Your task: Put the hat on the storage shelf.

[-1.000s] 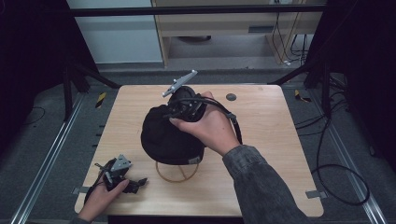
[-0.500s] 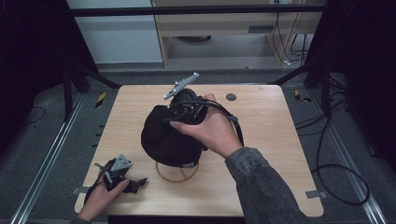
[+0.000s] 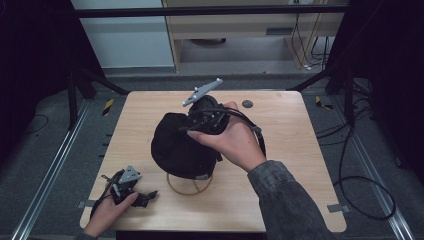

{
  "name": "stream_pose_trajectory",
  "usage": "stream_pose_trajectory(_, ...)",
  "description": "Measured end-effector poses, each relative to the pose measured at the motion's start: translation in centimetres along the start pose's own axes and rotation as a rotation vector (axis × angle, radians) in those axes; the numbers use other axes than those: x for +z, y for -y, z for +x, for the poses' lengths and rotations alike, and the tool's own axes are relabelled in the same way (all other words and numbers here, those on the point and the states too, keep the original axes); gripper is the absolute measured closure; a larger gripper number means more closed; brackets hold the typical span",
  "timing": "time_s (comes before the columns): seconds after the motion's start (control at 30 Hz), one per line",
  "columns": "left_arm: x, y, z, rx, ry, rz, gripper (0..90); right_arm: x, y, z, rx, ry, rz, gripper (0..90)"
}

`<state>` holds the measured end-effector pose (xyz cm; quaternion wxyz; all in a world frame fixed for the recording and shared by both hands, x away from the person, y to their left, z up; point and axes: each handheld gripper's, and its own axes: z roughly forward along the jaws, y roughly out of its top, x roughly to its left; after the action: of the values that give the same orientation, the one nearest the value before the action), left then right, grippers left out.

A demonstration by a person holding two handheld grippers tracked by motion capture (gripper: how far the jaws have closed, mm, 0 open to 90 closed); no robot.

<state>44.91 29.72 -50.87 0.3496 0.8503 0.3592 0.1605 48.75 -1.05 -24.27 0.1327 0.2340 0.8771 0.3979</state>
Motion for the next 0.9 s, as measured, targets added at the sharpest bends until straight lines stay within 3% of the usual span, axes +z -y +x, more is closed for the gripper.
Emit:
stream_pose_trajectory(0.43, 0.0, 0.0, 0.0, 0.000, 0.000, 0.000, 0.0, -0.9, 1.0, -0.4, 0.024, 0.027, -0.026, 46.1)
stream_pose_trajectory(0.9, 0.0, 0.0, 0.0, 0.000, 0.000, 0.000, 0.0, -1.8, 1.7, -0.6, 0.024, 0.061, -0.063, 29.6)
